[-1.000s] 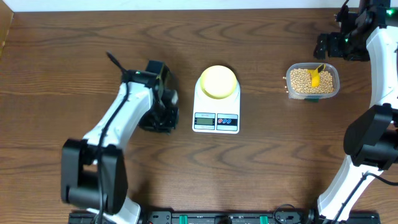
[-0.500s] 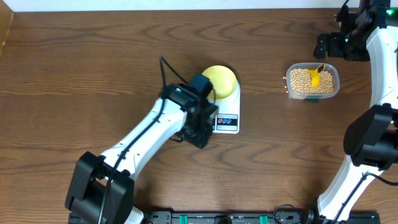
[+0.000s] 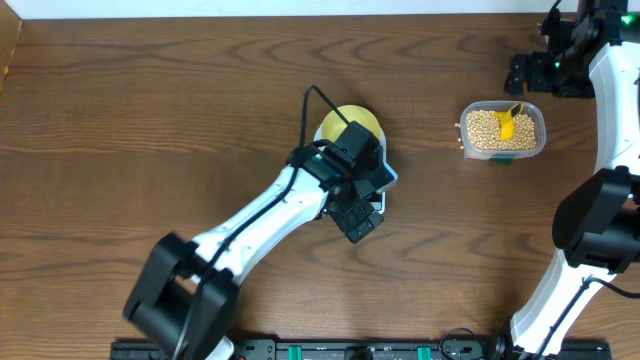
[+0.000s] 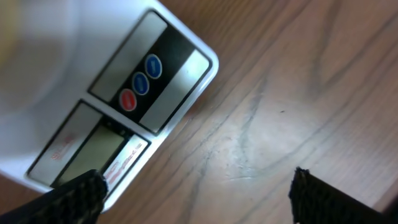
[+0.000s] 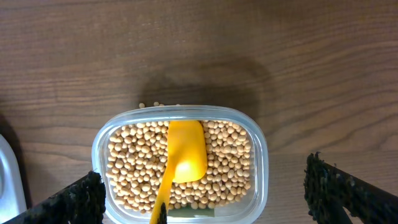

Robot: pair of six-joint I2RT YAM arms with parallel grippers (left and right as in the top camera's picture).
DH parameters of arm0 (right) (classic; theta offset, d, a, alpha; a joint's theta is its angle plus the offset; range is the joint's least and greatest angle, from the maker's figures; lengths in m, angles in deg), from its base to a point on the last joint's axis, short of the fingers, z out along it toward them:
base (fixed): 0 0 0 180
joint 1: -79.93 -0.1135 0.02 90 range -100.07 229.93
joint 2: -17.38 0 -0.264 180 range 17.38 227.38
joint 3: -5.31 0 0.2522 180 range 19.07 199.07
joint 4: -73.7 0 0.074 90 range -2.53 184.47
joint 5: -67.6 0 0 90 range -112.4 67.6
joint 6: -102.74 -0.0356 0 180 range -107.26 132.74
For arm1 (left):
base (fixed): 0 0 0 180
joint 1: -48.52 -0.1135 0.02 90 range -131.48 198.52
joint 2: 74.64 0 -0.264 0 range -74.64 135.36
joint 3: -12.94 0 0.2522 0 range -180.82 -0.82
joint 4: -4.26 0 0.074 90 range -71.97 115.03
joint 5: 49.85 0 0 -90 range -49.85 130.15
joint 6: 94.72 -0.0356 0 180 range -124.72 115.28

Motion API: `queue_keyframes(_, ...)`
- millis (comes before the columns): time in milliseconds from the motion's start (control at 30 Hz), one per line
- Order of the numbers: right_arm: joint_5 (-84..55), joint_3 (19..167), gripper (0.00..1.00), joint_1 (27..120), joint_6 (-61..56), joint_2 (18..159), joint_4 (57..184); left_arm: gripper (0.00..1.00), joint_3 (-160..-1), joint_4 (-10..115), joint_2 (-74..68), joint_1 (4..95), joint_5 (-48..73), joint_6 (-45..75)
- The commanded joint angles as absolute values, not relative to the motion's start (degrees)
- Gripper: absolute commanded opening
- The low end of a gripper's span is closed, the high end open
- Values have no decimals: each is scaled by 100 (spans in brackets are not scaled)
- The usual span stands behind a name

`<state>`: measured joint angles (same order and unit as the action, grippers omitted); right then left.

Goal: Scoop item into bowl and weigh 50g on scale

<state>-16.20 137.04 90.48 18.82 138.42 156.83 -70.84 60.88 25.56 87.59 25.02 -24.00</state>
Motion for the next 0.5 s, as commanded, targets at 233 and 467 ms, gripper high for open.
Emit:
queue_keyframes(233,-1625,13787,99,9043,1880,13857,15685,98,-7158,5688,2808,8824,1995,-3157)
queue_keyframes(467,-1625,13787,99,9043,1880,13857,15685,98,-7167,5594,2954,8824,1715,-3277)
